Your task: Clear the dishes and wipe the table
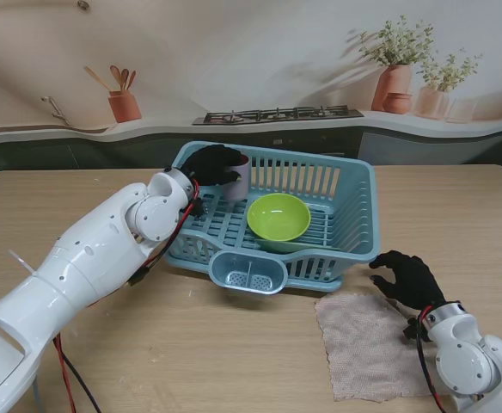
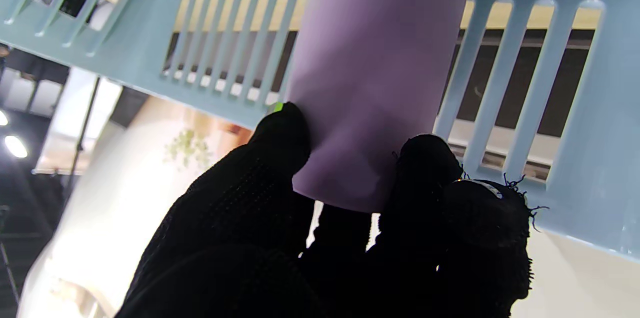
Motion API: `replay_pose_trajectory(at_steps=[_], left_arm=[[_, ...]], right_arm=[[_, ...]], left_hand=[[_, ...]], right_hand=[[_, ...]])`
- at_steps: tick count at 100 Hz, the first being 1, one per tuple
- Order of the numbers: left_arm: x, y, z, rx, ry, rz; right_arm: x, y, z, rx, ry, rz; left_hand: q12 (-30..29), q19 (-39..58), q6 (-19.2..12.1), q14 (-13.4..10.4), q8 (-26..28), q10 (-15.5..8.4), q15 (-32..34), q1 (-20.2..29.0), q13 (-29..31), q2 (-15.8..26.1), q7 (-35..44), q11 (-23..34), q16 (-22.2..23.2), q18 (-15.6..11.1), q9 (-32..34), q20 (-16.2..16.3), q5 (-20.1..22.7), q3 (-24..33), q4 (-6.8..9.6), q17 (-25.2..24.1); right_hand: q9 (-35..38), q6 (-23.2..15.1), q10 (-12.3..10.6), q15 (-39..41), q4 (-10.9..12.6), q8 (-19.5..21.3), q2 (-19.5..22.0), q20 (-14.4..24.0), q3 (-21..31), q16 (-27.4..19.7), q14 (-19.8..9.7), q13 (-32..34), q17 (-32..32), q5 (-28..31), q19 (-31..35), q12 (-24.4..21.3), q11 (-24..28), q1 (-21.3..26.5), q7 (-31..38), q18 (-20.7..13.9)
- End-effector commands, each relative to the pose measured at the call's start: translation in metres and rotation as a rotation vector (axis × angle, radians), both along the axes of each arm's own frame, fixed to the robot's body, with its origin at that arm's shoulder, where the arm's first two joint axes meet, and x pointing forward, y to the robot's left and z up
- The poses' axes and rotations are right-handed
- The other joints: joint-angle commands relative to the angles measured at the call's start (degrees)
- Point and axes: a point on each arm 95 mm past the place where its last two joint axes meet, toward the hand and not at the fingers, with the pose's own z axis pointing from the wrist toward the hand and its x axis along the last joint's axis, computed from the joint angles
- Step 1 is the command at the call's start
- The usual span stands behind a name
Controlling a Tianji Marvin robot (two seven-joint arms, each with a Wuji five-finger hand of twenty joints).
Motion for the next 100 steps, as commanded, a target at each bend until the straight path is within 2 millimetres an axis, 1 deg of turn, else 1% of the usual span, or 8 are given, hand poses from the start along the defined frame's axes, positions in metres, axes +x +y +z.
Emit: replay_pose_trajectory(at_steps=[1, 18, 23, 40, 56, 65, 77, 100], left_arm=[[0.0009, -0.0021, -0.0004, 0.008, 0.009, 0.004], [-0.0002, 0.0003, -0.0043, 0.015, 0.017, 0.022], [-0.0008, 0.0007, -0.0048, 0.015, 0.019, 0.026], [-0.0032, 0.0021, -0.0057, 0.03, 0.031, 0.042], [-0.0049, 0.0034, -0.0061, 0.047, 0.036, 0.049], [-0.006, 0.0032, -0.0065, 0.059, 0.053, 0.061], [-0.0072, 0.0024, -0.0085, 0.075, 0.086, 0.076], [-0.0083, -0.0006, -0.0102, 0.075, 0.144, 0.099]], right_arm=[[-0.0024, 0.0019, -0.0036, -0.001, 0.017, 0.007], [-0.0027, 0.0025, -0.0042, 0.0, 0.02, 0.005], [-0.0027, 0.0026, -0.0042, 0.0, 0.02, 0.005], [-0.0022, 0.0024, -0.0039, -0.001, 0.019, 0.007], [-0.0022, 0.0026, -0.0042, -0.001, 0.019, 0.007], [-0.0022, 0.0025, -0.0043, -0.001, 0.019, 0.007], [-0.002, 0.002, -0.0041, -0.001, 0.016, 0.006], [-0.0017, 0.001, -0.0038, -0.002, 0.011, 0.004]], left_hand=[[-0.6, -0.7, -7.2, 0.7, -0.6, 2.9, -1.4, 4.8, -0.7, 1.3, 6.0, 2.4, -1.4, -1.8, 4.2, -1.3, 1.2, 7.5, 1.28, -0.5], [-1.9, -2.7, -5.9, 1.6, -6.2, 2.5, -5.8, 4.8, -2.4, 0.9, 2.7, -2.8, -5.5, -1.3, 4.7, -4.3, 2.7, 7.5, 1.71, -3.2], [-2.0, -3.3, -4.8, 1.8, -7.6, 2.4, -6.8, 4.9, -3.0, 0.8, 1.7, -4.1, -6.5, -1.1, 4.6, -4.7, 3.1, 7.4, 1.81, -4.2], [-2.2, -6.7, -4.2, 2.4, -10.3, 2.3, -10.7, 5.2, -5.5, 0.9, -1.2, -8.4, -9.8, -0.4, 4.3, -5.7, 3.8, 6.7, 2.15, -8.1], [-2.2, -9.0, -4.1, 2.5, -11.1, 2.0, -12.4, 4.6, -6.4, 0.6, -2.0, -10.0, -11.5, 1.1, 4.4, -6.4, 4.5, 7.0, 2.04, -10.0], [-3.2, -12.0, -3.9, 2.5, -12.1, 1.6, -14.8, 4.2, -7.6, 0.8, -3.0, -12.2, -13.5, 2.5, 4.4, -7.0, 4.9, 6.8, 1.95, -13.3], [-3.6, -14.7, -4.0, 2.5, -12.7, 1.3, -16.1, 4.0, -9.1, 1.7, -4.0, -13.5, -14.7, 2.7, 3.7, -8.0, 4.9, 5.5, 1.99, -16.1], [-4.0, -17.4, -3.5, 3.4, -12.4, 1.7, -17.2, 5.6, -12.6, 3.8, -6.1, -14.4, -15.9, 2.1, 1.1, -9.9, 4.3, 0.7, 3.01, -19.1]], right_hand=[[0.2, 0.1, -0.2, -0.7, 2.2, 0.2, -1.4, 0.5, 1.2, -0.4, -0.8, -1.3, -0.5, 1.4, -0.5, -0.7, -0.8, -1.1, -0.4, -0.6], [0.2, 0.1, -0.2, -0.7, 2.2, 0.2, -1.4, 0.5, 1.2, -0.4, -0.8, -1.3, -0.5, 1.4, -0.5, -0.7, -0.9, -1.2, -0.4, -0.6], [0.1, 0.1, -0.3, -0.7, 2.2, 0.2, -1.4, 0.5, 1.2, -0.4, -0.8, -1.3, -0.5, 1.4, -0.6, -0.7, -0.9, -1.2, -0.4, -0.8], [0.2, 0.1, -0.3, -0.7, 2.2, 0.2, -1.4, 0.5, 1.1, -0.4, -0.8, -1.3, -0.5, 1.4, -0.5, -0.6, -0.8, -1.2, -0.4, -0.6], [0.2, 0.1, -0.2, -0.7, 2.2, 0.2, -1.4, 0.5, 1.1, -0.4, -0.8, -1.3, -0.5, 1.4, -0.6, -0.6, -0.8, -1.2, -0.3, -0.6], [0.2, 0.1, -0.3, -0.7, 2.2, 0.2, -1.3, 0.5, 1.1, -0.4, -0.8, -1.3, -0.5, 1.4, -0.6, -0.7, -0.8, -1.1, -0.4, -0.6], [0.2, 0.0, -0.3, -0.7, 2.2, 0.2, -1.3, 0.5, 1.1, -0.4, -0.8, -1.3, -0.5, 1.4, -0.6, -0.7, -0.9, -1.1, -0.4, -0.6], [0.2, 0.1, -0.3, -0.7, 2.2, 0.2, -1.3, 0.6, 1.1, -0.4, -0.8, -1.4, -0.6, 1.4, -0.6, -0.6, -0.8, -1.1, -0.3, -0.5]])
